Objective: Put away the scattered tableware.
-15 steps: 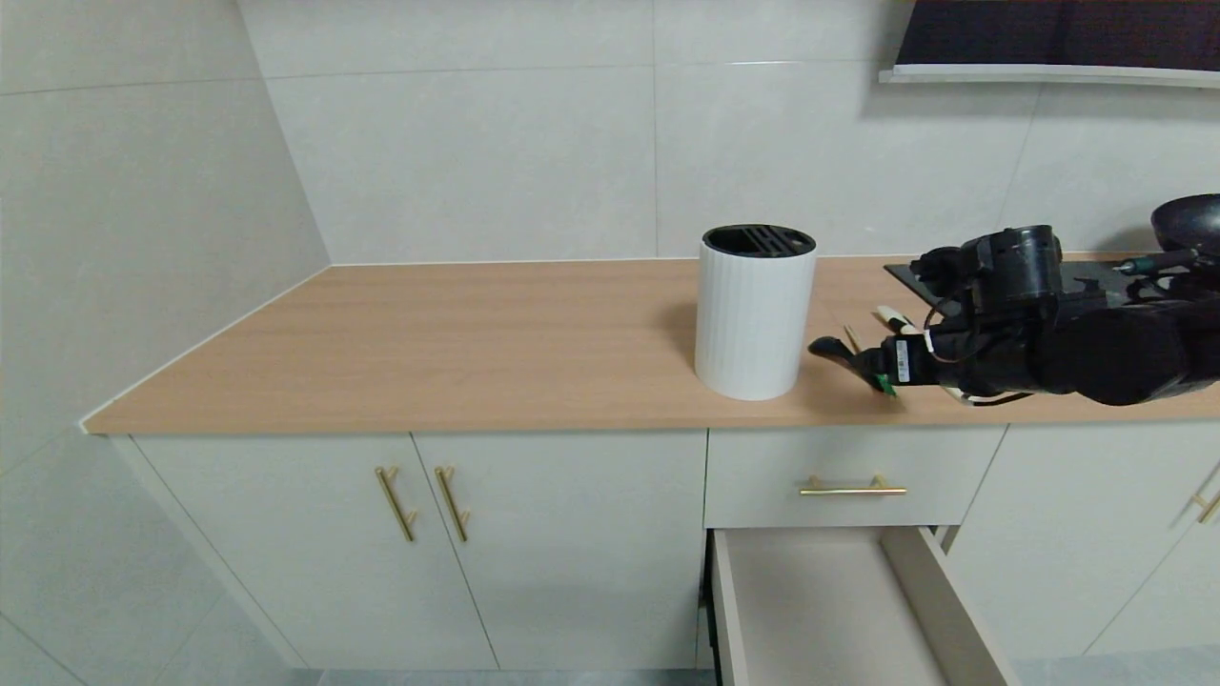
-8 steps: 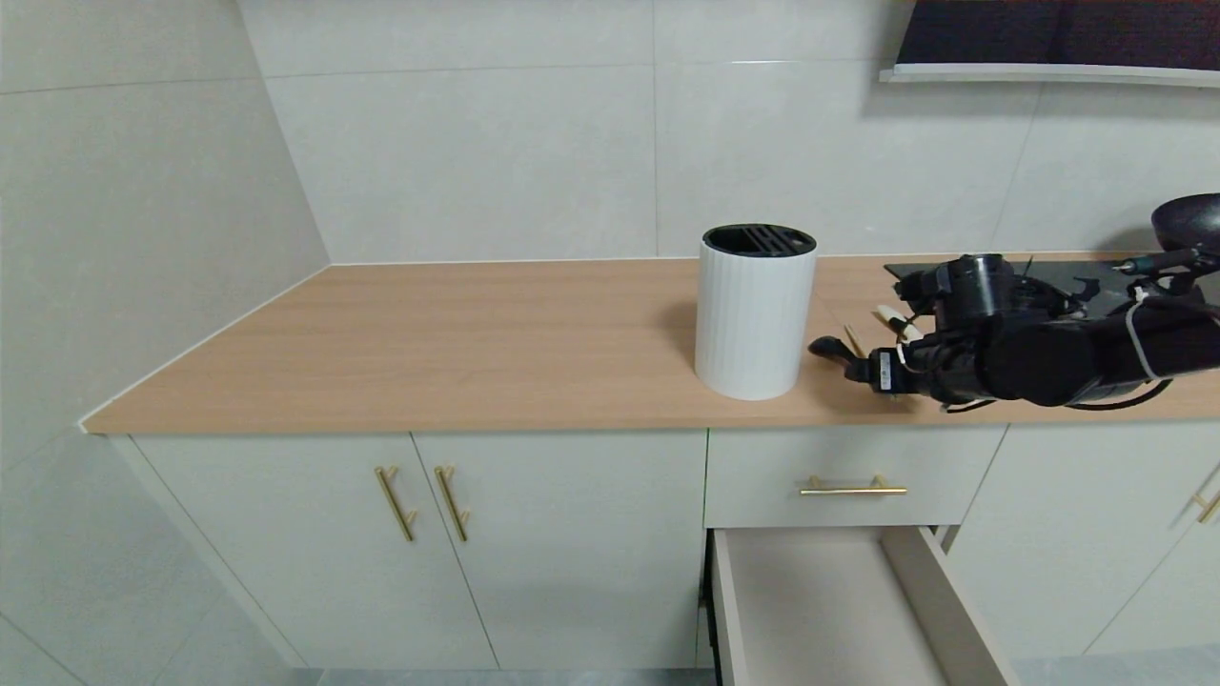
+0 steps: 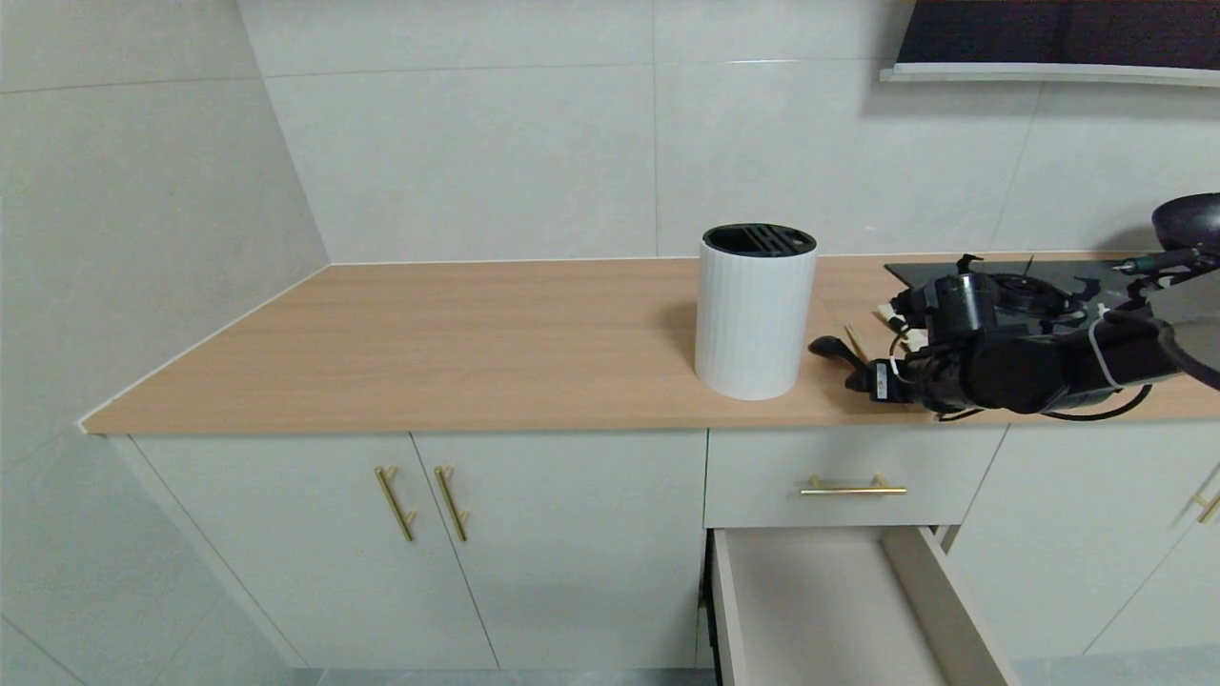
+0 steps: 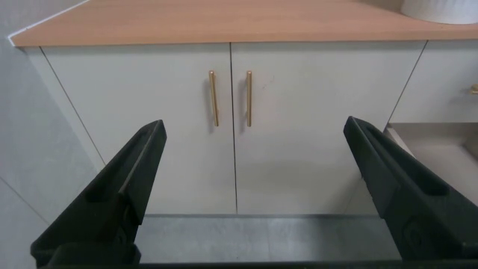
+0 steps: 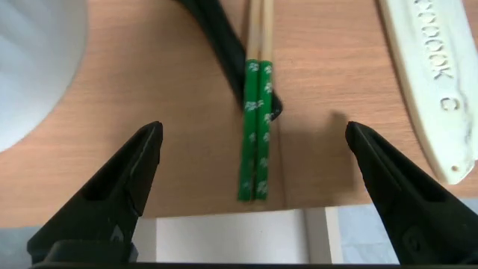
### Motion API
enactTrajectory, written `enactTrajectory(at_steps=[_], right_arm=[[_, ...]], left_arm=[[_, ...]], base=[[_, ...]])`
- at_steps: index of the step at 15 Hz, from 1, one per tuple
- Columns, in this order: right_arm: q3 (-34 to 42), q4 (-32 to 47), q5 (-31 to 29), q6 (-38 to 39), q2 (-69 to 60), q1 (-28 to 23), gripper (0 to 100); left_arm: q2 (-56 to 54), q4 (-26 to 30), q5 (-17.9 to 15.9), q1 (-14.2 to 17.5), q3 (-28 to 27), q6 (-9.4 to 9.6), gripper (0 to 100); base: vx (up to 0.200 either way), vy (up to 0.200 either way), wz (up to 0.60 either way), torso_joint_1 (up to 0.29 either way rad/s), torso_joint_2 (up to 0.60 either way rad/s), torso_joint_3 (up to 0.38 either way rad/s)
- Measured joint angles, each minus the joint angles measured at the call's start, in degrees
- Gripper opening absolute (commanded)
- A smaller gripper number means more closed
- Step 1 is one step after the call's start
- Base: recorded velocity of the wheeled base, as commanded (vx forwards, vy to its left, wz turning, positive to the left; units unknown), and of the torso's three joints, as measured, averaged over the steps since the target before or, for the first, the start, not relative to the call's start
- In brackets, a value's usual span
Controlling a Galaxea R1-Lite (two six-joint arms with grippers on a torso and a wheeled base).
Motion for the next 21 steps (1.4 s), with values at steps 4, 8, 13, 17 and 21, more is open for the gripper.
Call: enactTrajectory(at_steps=[4, 8, 13, 17, 21], right_arm=[[0.05, -0.07, 0.07, 0.33, 0.26, 0.02, 0], [-0.26, -0.09, 0.07, 0.5, 0.43, -0.04, 0], [0.16, 0.28, 0.02, 1.4, -1.89, -0.37, 0], [6.23, 0.55, 0.23, 2.08, -10.8, -0.17, 0], [18.08, 1.32, 0.62, 2.27, -25.33, 0.09, 0]], left_arm=[[0.0, -0.02, 0.0, 0.0, 0.0, 0.0, 100], [0.0, 0.0, 0.0, 0.0, 0.0, 0.0, 100], [0.0, -0.02, 0.0, 0.0, 0.0, 0.0, 100], [0.0, 0.0, 0.0, 0.0, 0.0, 0.0, 100], [0.0, 0.0, 0.0, 0.0, 0.0, 0.0, 100]], base=[[0.0, 0.0, 0.0, 0.0, 0.0, 0.0], [0.0, 0.0, 0.0, 0.0, 0.0, 0.0], [0.0, 0.0, 0.0, 0.0, 0.0, 0.0], [0.0, 0.0, 0.0, 0.0, 0.0, 0.0], [0.0, 0.0, 0.0, 0.0, 0.0, 0.0]])
